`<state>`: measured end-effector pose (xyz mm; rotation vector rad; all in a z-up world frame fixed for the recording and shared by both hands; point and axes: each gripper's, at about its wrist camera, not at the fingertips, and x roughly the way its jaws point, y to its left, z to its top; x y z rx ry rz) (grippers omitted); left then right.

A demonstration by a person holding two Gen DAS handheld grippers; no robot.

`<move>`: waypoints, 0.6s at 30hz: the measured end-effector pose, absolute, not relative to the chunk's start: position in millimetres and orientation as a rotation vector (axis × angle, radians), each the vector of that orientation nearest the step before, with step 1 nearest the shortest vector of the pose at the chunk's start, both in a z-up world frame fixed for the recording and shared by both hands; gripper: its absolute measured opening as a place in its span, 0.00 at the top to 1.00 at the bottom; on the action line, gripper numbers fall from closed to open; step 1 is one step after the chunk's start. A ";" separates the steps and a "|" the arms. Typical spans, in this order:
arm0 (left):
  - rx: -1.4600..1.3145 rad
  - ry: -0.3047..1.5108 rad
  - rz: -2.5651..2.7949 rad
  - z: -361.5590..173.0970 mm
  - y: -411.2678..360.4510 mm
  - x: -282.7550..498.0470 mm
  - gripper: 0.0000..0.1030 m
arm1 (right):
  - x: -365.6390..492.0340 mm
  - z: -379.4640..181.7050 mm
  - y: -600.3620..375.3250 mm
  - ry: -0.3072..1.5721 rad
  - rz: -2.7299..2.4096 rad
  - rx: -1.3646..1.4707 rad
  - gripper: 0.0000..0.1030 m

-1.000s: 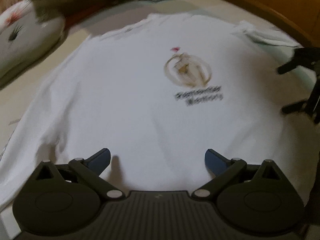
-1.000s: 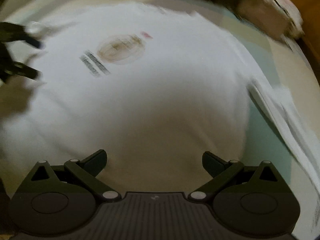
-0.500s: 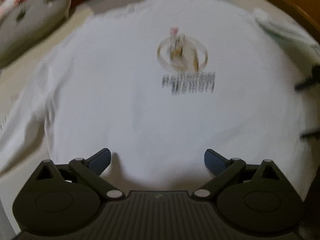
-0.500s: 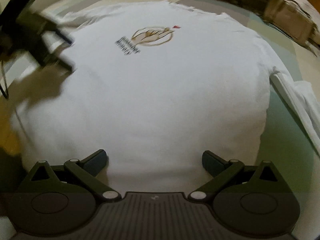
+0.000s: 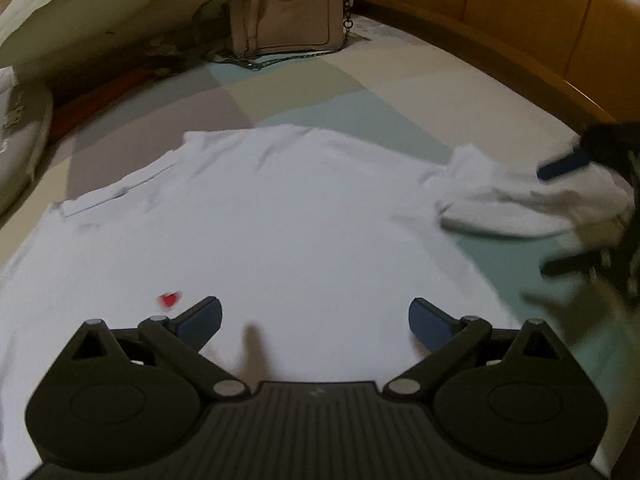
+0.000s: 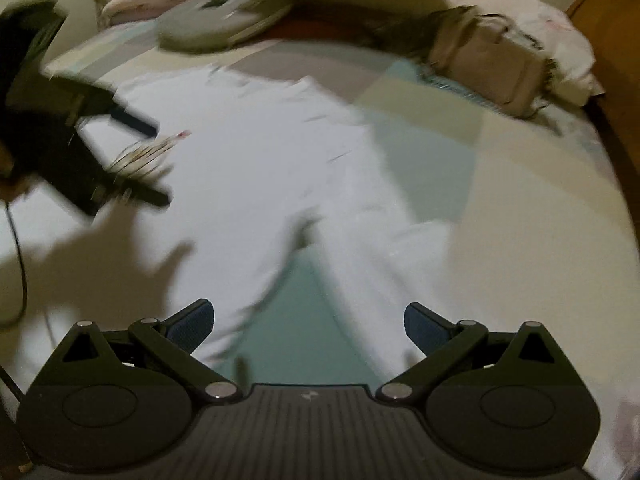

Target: Fold clothes

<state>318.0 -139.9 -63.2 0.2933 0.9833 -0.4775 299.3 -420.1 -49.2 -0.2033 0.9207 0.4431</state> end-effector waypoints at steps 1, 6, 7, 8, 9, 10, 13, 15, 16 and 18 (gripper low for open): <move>0.290 0.979 -0.481 -63.8 -149.4 319.9 0.04 | 309.3 -46.4 -430.5 0.915 0.435 -0.183 0.00; 0.272 0.955 -0.496 -67.1 -196.6 329.4 0.04 | 360.6 -51.2 -472.8 0.943 0.436 -0.055 0.00; 0.269 0.950 -0.499 -67.7 -206.1 331.3 0.04 | 370.4 -53.9 -478.8 0.952 0.444 -0.030 0.00; 0.266 0.945 -0.502 -68.4 -215.5 333.2 0.04 | 381.1 -58.4 -482.1 0.963 0.455 -0.006 0.00; 0.271 0.945 -0.506 -68.7 -217.7 332.6 0.04 | 390.4 -62.8 -485.5 0.981 0.473 0.017 0.00; 0.275 0.947 -0.507 -69.5 -219.9 333.1 0.04 | 398.8 -67.6 -487.3 1.007 0.501 0.038 0.00; 0.273 0.957 -0.506 -71.8 -222.8 336.0 0.04 | 423.2 -83.8 -487.4 1.098 0.591 0.099 0.00; 0.269 0.965 -0.504 -73.4 -223.4 338.3 0.04 | 434.6 -92.4 -487.8 1.163 0.641 0.149 0.00; 0.264 0.971 -0.503 -74.3 -223.2 340.3 0.04 | 438.1 -94.2 -488.9 1.182 0.672 0.180 0.00; 0.249 0.987 -0.503 -75.4 -221.9 343.2 0.04 | 440.7 -95.8 -491.5 1.230 0.739 0.257 0.00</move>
